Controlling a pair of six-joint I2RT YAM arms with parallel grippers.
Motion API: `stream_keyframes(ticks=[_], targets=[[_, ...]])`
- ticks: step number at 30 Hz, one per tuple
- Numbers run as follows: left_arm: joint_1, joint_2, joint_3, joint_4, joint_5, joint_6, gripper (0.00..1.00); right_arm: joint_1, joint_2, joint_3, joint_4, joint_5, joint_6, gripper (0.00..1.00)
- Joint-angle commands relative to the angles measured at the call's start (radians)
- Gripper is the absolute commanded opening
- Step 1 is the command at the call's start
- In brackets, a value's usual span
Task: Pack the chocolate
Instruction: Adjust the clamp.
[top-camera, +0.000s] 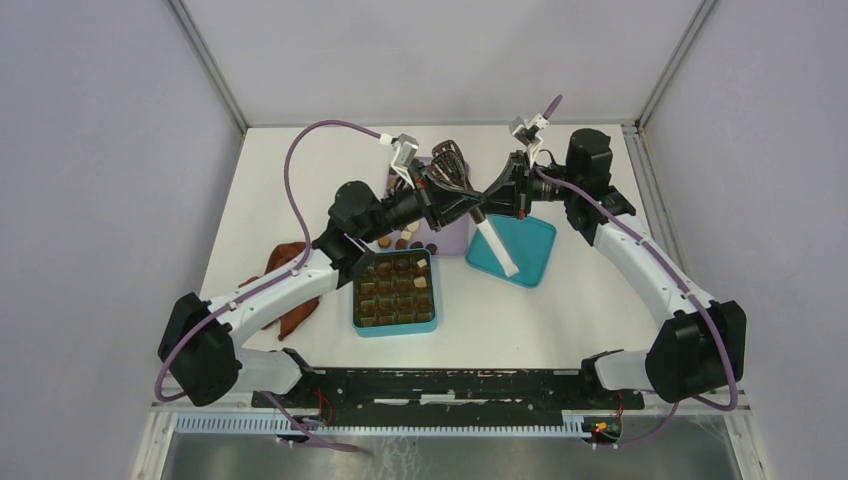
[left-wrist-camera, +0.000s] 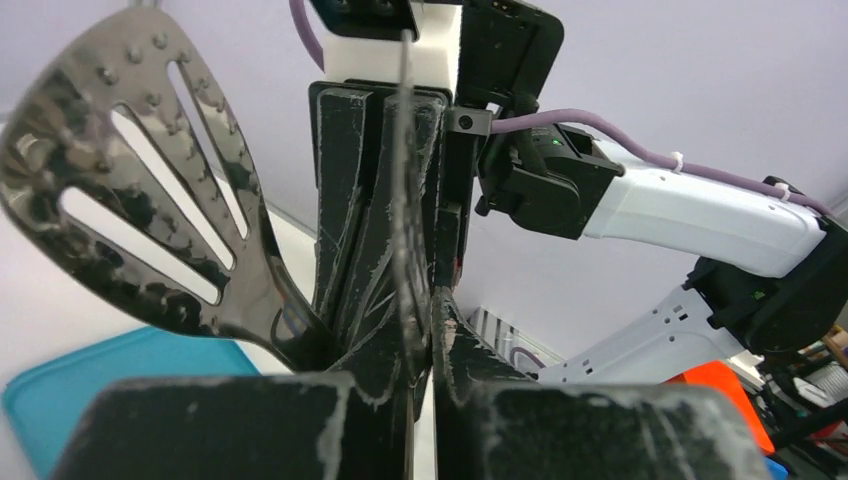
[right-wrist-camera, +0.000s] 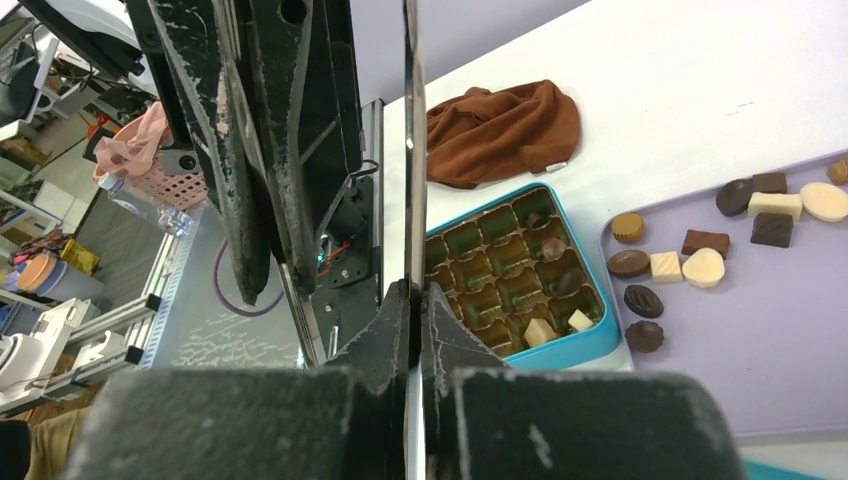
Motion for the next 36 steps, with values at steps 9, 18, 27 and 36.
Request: stream_keyframes(ticks=[9,18,27,36], targets=[[-0.017,-0.030,0.008,0.197,0.199,0.048,0.02,-0.073,0.089,0.042,-0.194,0.215,-0.158,0.00],[0.049,-0.002,-0.038,0.177,0.123,0.049,0.02,-0.074,0.033,-0.035,0.114,-0.062,-0.010,0.16],[0.233,-0.009,-0.165,0.378,0.181,-0.157,0.02,-0.115,-0.124,-0.011,-0.189,-0.018,-0.324,0.98],[0.230,0.032,-0.149,0.531,0.175,-0.271,0.02,0.012,-0.073,-0.050,-0.214,0.191,-0.332,0.98]])
